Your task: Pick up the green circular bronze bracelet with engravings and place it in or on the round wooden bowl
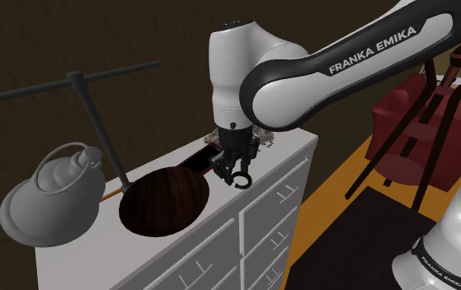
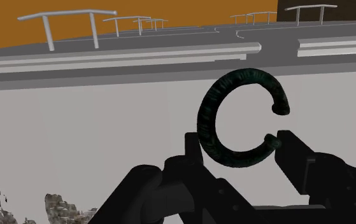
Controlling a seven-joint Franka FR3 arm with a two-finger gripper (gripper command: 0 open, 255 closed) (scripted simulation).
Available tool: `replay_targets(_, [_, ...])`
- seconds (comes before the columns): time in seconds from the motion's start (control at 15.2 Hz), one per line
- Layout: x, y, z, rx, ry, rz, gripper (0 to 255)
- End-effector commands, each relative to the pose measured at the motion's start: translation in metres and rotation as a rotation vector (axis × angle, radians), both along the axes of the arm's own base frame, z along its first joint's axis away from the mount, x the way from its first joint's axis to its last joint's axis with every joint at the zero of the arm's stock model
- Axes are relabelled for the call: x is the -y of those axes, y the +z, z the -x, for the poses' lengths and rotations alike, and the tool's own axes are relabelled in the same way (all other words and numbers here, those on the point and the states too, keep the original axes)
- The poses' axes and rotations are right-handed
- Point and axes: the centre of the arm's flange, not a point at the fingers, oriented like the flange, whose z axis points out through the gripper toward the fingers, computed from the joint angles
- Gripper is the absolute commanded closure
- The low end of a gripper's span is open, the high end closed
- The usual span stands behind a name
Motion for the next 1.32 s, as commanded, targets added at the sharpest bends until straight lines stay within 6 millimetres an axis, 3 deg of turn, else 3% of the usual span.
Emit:
replay_targets(0.0, [0.000, 0.000, 0.000, -0.001, 0.000, 0.000, 255])
replay_targets(1.25, [0.000, 0.100, 0.000, -0.001, 0.000, 0.000, 255])
